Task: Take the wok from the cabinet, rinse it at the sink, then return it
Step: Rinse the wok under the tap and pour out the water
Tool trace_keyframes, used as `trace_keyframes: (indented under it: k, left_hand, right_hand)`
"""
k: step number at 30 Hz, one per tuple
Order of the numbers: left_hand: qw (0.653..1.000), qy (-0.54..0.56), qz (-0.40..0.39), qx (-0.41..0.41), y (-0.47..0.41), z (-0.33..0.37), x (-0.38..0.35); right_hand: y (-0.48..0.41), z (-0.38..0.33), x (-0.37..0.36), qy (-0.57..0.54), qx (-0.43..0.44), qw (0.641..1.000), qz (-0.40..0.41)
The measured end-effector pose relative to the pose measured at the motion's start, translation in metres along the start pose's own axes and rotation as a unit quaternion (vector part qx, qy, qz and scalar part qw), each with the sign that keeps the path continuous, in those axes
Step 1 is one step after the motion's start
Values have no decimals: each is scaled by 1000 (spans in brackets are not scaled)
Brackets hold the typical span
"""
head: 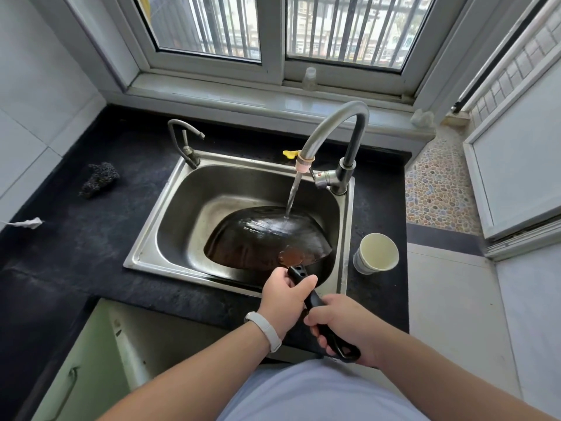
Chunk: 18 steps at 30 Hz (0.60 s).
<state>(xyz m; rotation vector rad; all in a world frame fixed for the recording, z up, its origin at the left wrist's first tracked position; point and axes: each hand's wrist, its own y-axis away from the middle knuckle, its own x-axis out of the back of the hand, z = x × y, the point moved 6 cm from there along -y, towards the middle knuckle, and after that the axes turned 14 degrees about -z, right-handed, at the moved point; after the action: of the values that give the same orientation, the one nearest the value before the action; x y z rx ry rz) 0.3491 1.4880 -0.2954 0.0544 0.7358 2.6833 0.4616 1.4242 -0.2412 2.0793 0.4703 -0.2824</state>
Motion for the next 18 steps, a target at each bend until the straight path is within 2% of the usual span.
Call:
trace_keyframes:
  k: [11, 18]
  left_hand:
    - [998, 16, 36, -45, 8, 20, 7]
    - [997, 37, 32, -53, 16, 24, 6]
  right_hand:
    - [11, -21, -11, 92, 25, 995, 10]
    - [14, -24, -12, 168, 42, 985, 25]
